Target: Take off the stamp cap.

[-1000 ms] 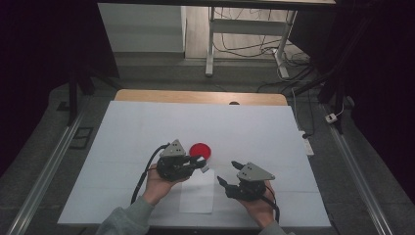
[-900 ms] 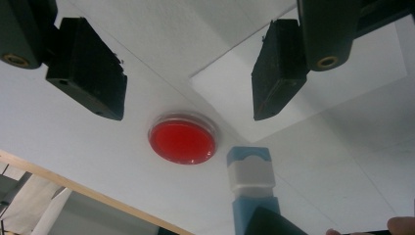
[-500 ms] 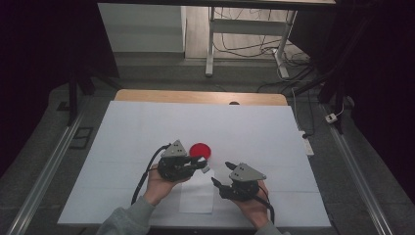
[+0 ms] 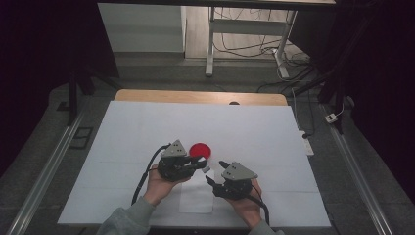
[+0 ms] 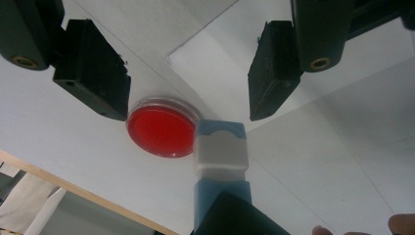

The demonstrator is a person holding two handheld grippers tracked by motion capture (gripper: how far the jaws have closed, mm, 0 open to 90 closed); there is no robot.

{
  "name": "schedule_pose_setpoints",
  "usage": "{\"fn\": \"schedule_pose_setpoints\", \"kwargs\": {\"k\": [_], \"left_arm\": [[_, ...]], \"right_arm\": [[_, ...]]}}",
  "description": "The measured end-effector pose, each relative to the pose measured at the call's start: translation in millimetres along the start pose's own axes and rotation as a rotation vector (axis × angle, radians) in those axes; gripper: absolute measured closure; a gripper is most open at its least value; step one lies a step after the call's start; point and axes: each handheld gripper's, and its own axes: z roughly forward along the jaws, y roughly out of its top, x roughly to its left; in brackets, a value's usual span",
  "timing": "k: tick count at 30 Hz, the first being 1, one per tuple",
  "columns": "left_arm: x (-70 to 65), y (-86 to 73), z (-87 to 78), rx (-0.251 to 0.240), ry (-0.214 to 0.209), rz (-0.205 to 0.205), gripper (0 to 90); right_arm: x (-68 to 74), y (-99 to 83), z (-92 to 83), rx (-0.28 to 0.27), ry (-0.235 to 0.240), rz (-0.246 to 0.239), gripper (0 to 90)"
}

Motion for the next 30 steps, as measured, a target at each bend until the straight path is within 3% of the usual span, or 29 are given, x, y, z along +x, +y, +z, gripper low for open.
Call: {"fn": "schedule_pose_setpoints", "kwargs": {"k": [16,30], "left_arm": [[-1.7,-1.2,2.6,-0.002,-0.005,-0.004,75.7],[-2.4,-1.4,3.2,-0.01,-0.01,-0.012,75.6]], "right_arm": [[9.6,0.6,9.4,0.011,0.0,-0.011,37.1],[11.9,1.3,13.7,0.007,-0.015,0.008,42.4]]}}
